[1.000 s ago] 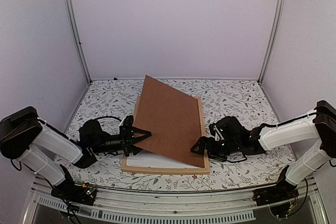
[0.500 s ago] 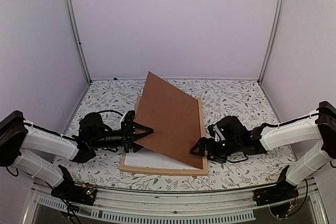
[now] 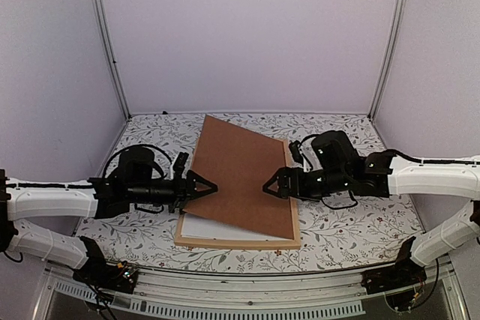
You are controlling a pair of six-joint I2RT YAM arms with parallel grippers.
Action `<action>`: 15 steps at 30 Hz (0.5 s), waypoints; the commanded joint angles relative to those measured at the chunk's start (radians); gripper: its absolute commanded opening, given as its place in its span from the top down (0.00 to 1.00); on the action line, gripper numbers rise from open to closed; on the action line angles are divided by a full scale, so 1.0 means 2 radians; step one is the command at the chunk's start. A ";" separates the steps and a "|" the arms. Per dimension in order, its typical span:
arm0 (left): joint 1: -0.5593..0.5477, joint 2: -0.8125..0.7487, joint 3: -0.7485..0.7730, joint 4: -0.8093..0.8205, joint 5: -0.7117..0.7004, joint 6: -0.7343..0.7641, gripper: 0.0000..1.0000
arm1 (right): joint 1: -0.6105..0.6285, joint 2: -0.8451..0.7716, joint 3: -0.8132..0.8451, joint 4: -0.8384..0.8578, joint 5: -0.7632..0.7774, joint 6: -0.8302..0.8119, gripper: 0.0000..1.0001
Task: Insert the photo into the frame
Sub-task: Pass from the left arm to the right
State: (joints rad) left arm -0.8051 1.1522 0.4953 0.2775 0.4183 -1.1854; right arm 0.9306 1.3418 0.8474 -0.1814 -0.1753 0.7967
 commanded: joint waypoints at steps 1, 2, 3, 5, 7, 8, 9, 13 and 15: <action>-0.005 -0.011 0.029 -0.072 -0.023 0.040 0.28 | 0.035 0.011 0.041 -0.051 0.036 -0.065 0.01; -0.005 -0.014 0.033 -0.083 -0.027 0.045 0.28 | 0.046 0.017 0.052 -0.053 0.046 -0.078 0.01; -0.005 -0.017 0.037 -0.091 -0.030 0.049 0.27 | 0.061 0.022 0.060 -0.056 0.055 -0.087 0.01; -0.005 -0.017 0.042 -0.101 -0.030 0.057 0.26 | 0.078 0.034 0.071 -0.057 0.066 -0.099 0.01; -0.005 -0.013 0.044 -0.103 -0.026 0.060 0.26 | 0.094 0.047 0.080 -0.059 0.078 -0.110 0.01; -0.005 -0.012 0.044 -0.103 -0.023 0.061 0.26 | 0.101 0.053 0.086 -0.063 0.084 -0.114 0.01; -0.005 -0.010 0.046 -0.104 -0.022 0.063 0.26 | 0.111 0.060 0.093 -0.067 0.103 -0.121 0.01; -0.005 -0.008 0.046 -0.111 -0.019 0.065 0.26 | 0.148 0.092 0.120 -0.080 0.151 -0.145 0.01; -0.005 -0.009 0.045 -0.113 -0.021 0.064 0.26 | 0.166 0.108 0.131 -0.086 0.179 -0.158 0.01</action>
State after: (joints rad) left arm -0.8051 1.1435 0.5579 0.0631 0.3767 -1.0840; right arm 1.2007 1.5082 1.0565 -0.3084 0.0376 0.5591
